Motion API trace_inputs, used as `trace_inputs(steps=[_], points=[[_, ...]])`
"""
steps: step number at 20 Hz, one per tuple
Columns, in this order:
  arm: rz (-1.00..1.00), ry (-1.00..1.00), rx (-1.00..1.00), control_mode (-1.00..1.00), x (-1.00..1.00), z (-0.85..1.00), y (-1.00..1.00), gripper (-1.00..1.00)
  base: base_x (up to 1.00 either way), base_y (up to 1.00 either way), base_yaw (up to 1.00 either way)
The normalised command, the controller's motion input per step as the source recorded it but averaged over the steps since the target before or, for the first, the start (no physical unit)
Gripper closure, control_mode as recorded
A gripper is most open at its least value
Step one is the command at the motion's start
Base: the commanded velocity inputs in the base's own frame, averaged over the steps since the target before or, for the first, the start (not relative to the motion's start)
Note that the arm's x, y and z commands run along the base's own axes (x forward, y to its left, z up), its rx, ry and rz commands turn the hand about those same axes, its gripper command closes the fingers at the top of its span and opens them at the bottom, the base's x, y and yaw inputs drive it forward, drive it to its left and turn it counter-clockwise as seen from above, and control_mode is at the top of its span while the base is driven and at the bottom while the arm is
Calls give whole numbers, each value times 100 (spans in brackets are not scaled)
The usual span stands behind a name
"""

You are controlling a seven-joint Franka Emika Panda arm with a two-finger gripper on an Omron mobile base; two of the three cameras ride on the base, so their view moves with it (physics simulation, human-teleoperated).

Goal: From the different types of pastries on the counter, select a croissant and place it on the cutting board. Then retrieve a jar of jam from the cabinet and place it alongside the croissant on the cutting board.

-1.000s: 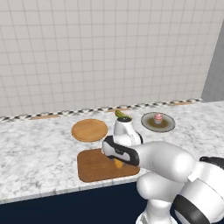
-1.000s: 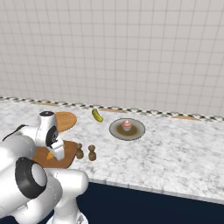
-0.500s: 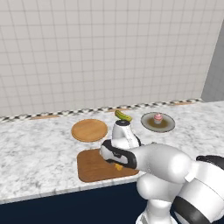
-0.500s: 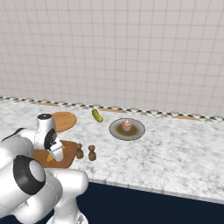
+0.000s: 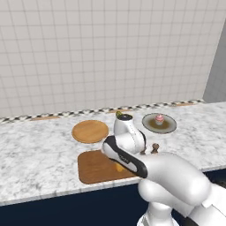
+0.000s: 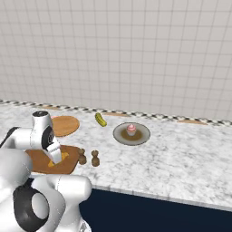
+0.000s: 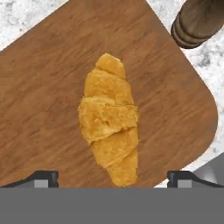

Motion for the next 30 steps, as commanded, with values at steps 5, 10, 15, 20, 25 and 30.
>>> trace_inputs(steps=[5, 10, 15, 20, 25, 30], points=[[0, -1, 0, -100, -53, 76, -12, -100, 0, 0, 0], [0, -1, 0, -100, -44, 67, -63, -100, 0, 0, 0], [0, -1, -4, -100, 3, 43, -5, -100, 0, 0, 0], [0, 0, -5, -100, 0, 0, 26, -100, 0, 0, 0], [4, -2, -2, 100, -8, 0, 10, -100, -36, 68, 37], [0, 0, 0, 100, 0, 0, 0, -100, -29, 95, 61]])
